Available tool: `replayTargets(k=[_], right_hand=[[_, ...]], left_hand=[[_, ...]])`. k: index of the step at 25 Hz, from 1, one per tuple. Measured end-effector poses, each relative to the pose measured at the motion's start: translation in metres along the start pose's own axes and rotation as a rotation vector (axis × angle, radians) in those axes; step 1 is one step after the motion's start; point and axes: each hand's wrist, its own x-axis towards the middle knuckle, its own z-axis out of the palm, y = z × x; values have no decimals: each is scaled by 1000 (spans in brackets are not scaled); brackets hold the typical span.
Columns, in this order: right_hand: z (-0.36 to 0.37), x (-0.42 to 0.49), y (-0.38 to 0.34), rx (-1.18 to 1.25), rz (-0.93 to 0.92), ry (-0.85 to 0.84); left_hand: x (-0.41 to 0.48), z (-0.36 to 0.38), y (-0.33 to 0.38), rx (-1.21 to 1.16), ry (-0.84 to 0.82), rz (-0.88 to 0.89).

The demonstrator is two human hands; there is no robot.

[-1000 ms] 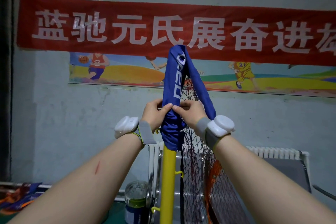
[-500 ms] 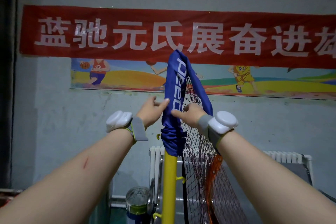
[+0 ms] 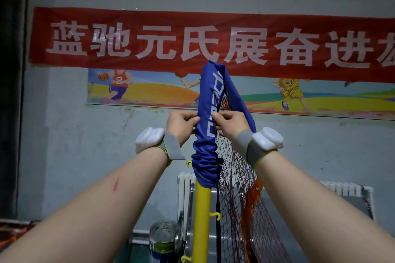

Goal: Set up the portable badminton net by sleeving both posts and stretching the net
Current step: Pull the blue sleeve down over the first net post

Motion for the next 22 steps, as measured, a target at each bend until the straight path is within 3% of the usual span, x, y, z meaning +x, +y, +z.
replayTargets(k=[15, 22], right_hand=[[-8, -29, 27, -148, 54, -97], [-12, -34, 23, -234, 131, -189]], left_hand=[[-21, -7, -40, 272, -77, -88], [-23, -15, -35, 562, -206, -89]])
